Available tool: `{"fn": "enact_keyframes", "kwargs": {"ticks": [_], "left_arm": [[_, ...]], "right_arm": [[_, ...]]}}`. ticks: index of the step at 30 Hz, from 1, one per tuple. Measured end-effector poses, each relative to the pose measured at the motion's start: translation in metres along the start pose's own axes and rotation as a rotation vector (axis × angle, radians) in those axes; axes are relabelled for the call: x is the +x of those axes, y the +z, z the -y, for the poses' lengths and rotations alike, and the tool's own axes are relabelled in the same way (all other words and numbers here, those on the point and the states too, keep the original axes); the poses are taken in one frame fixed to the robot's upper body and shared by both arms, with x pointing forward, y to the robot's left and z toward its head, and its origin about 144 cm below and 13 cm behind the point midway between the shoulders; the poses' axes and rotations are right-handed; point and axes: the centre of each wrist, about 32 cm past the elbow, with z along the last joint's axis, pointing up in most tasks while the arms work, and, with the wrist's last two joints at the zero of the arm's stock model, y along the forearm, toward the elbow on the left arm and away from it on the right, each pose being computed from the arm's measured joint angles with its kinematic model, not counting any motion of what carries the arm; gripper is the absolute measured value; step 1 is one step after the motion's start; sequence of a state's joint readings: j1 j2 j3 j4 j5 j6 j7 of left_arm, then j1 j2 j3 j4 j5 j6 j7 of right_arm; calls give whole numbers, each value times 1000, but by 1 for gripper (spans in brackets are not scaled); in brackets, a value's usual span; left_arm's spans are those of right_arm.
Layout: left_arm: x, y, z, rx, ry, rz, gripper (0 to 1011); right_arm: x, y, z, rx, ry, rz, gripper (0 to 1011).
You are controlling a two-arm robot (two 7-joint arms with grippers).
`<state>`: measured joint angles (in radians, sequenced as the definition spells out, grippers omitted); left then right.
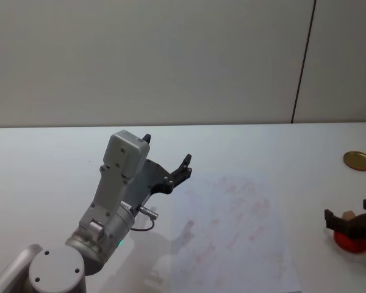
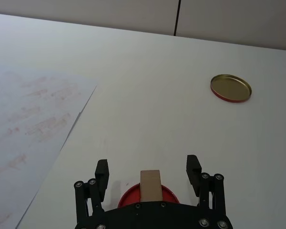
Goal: Use the one hand to pick up the stamp and affix it onto the A4 paper.
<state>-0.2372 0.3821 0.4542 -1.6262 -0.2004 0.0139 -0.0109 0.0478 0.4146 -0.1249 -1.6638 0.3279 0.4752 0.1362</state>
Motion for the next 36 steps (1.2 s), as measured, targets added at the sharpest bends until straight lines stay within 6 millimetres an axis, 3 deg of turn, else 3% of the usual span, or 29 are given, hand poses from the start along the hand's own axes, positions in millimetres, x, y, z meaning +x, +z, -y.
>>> {"fn": "enact_keyframes", "kwargs": {"ticks": [5,10,31,36], "left_arm": [[0,0,0,0,0,0,993],[0,0,0,0,0,0,993],[0,0,0,0,0,0,993],[0,0,0,0,0,0,993]], "right_arm": [[1,0,-1,-18,13,4,998],[1,0,-2,-29,23,7,910],[2,1,-4,-43,30,25,248],[1,3,-4,-30,28,37,217]]}}
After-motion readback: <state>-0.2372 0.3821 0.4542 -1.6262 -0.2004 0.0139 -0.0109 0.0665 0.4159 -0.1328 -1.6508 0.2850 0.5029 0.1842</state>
